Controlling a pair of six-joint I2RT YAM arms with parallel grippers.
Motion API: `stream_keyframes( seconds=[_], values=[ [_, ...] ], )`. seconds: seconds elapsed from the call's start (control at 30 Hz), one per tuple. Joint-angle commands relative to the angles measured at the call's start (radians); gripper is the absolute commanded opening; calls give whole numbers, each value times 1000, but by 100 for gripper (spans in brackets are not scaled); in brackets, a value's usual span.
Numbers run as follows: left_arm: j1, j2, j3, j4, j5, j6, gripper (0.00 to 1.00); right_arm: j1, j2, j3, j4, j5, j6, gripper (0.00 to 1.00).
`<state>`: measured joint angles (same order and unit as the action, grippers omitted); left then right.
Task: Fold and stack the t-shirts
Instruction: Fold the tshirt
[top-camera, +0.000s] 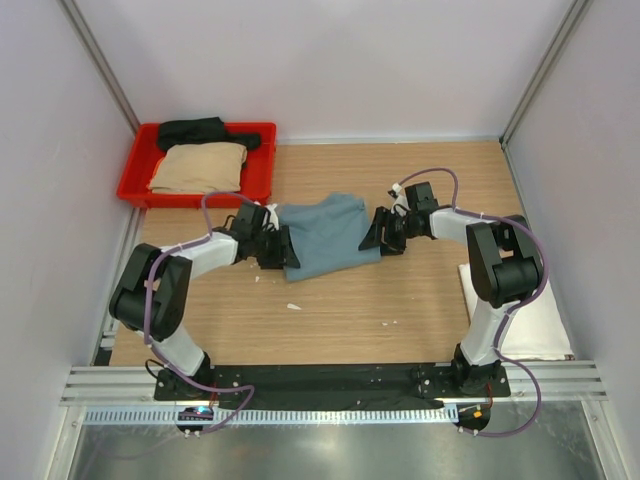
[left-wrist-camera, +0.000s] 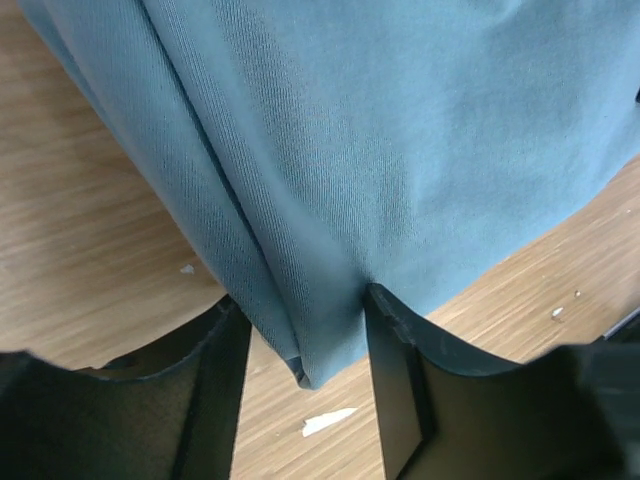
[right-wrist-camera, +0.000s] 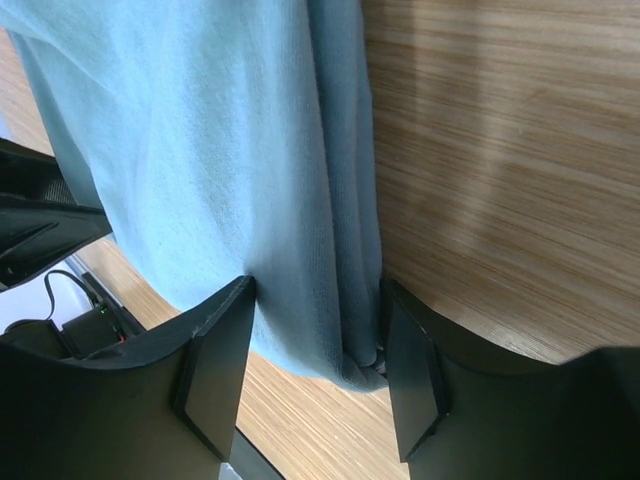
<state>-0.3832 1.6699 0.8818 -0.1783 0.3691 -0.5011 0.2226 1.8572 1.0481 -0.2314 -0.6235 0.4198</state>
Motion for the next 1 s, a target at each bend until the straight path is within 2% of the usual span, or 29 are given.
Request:
stream_keyframes(
  seconds=[0.0, 0.07, 0.17, 0.2, 0.27, 0.3, 0.4, 0.47, 0.5, 0.53, 0.57, 0.6, 0.67, 0.7, 0.73, 0.8, 0.87, 0.97],
  values=[
    [-10, -58, -27, 46, 42, -23, 48, 8, 2, -17, 3, 1, 4, 57],
    [-10, -71, -35, 37, 41, -31, 43, 8, 0, -19, 4, 1, 5, 55],
    [-11, -73, -14, -41, 50, -68, 24, 8, -15, -29, -11, 2, 10, 47],
    [-10, -75, -9, -71, 66, -80, 13, 8, -24, -37, -17, 2, 10, 41],
    [-10, -79, 2, -127, 82, -119, 0, 9, -50, -72, -37, -4, 16, 35],
    [-10, -82, 0, -162, 100, -126, 0, 11, -82, -91, -42, -7, 26, 29],
    [-10, -91, -3, -287, 119, -154, 0, 32, -188, -193, -68, -16, 68, 23],
    [-10, -91, -13, -395, 135, -171, 0, 76, -305, -279, -100, 2, 91, 23],
    [-10, -98, -24, -415, 143, -175, 0, 89, -306, -310, -109, 8, 105, 23],
    [-10, -108, -38, -440, 146, -177, 0, 104, -397, -342, -114, 10, 128, 24],
    [-10, -125, -55, -464, 137, -174, 0, 110, -442, -399, -117, 10, 173, 26],
    [-10, -156, -56, -518, 111, -163, 1, 113, -485, -420, -126, 31, 197, 37],
    [-10, -202, -38, -568, 74, -143, 17, 112, -615, -425, -184, 83, 189, 58],
    [-10, -226, -27, -587, 56, -139, 37, 107, -651, -409, -212, 129, 165, 83],
    [-10, -281, -12, -599, 7, -133, 43, 89, -670, -389, -248, 202, 140, 99],
    [-10, -320, 57, -603, -59, -114, 53, 63, -675, -327, -258, 257, 67, 100],
    [-8, -331, 112, -592, -137, -102, 54, 34, -618, -280, -223, 255, 34, 100],
    [-9, -282, 209, -560, -160, -57, 52, 29, -523, -217, -178, 225, -16, 98]
  ],
)
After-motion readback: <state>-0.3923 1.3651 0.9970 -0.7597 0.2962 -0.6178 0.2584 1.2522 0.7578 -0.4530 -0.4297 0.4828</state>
